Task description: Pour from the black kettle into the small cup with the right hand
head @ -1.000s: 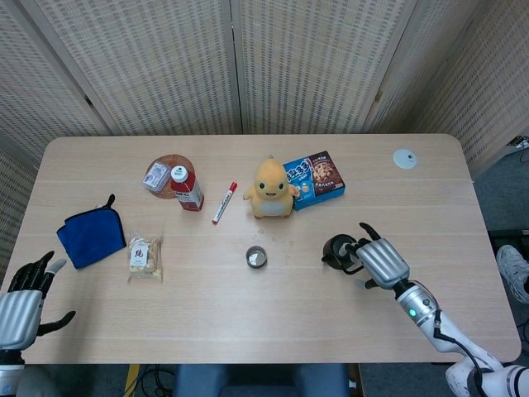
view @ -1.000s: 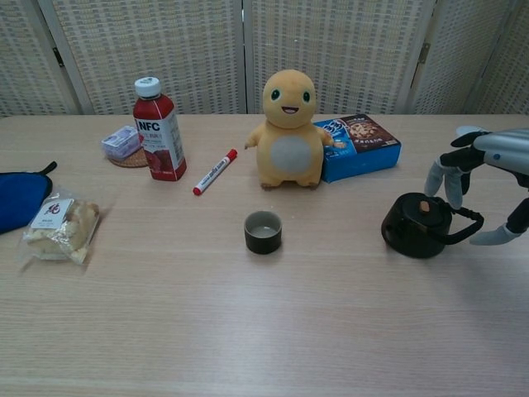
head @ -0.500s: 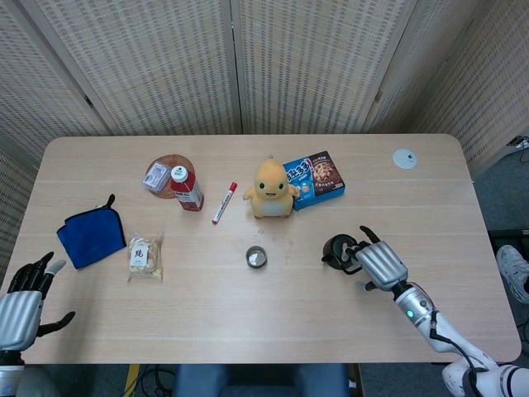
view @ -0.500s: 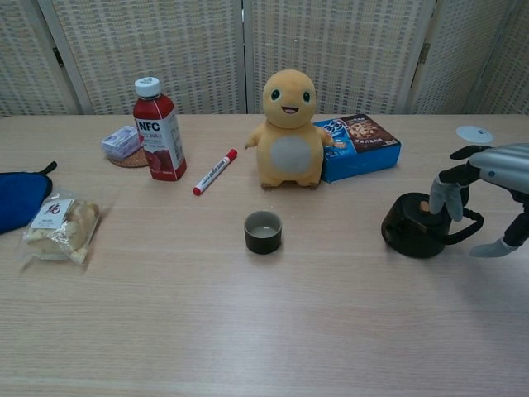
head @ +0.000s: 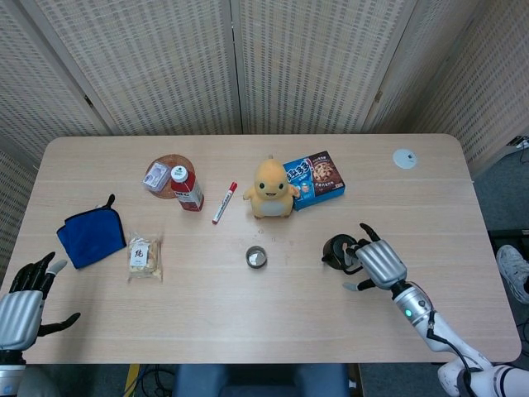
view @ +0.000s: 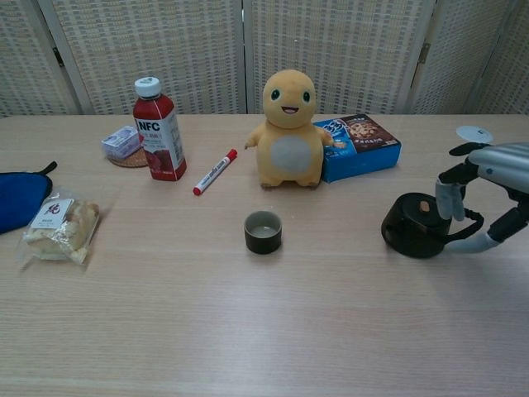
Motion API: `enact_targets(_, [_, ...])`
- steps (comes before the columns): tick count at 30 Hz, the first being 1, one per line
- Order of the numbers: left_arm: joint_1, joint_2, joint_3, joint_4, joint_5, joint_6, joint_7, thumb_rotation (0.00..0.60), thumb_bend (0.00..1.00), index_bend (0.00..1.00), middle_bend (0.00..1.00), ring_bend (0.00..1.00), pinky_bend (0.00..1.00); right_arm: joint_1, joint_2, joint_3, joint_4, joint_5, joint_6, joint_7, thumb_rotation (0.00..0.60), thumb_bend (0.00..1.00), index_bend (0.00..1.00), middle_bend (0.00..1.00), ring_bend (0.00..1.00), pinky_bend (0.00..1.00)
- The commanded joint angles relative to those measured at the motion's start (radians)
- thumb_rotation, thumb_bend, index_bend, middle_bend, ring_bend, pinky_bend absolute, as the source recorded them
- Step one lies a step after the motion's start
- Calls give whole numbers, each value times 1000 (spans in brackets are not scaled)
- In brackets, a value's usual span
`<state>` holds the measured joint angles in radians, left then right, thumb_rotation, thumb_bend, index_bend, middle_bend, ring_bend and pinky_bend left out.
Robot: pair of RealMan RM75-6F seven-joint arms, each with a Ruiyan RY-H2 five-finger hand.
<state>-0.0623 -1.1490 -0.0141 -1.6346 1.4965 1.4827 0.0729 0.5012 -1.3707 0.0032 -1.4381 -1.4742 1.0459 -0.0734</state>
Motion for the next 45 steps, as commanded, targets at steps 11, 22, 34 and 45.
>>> enact_targets(11, [-1,-2,2,9,6,-2,-17,367,97,131,19,79,44,12,-18,8,14,17,-25,-77,382,0,545,550,379,0])
enact_targets(22, [1,-4,2,15,5,-1,-24,368,97,131,19,79,44,18,-36,-1,27,0,-18,-187,382,0,545,550,397,0])
enact_targets(34, [4,-8,4,25,5,2,-33,367,98,131,19,76,37,17,-49,3,25,28,-34,-212,381,0,546,550,447,0])
enact_targets(45, [8,-8,5,28,3,3,-36,366,97,131,19,76,36,18,-50,-7,25,31,-47,-232,381,0,546,550,448,0])
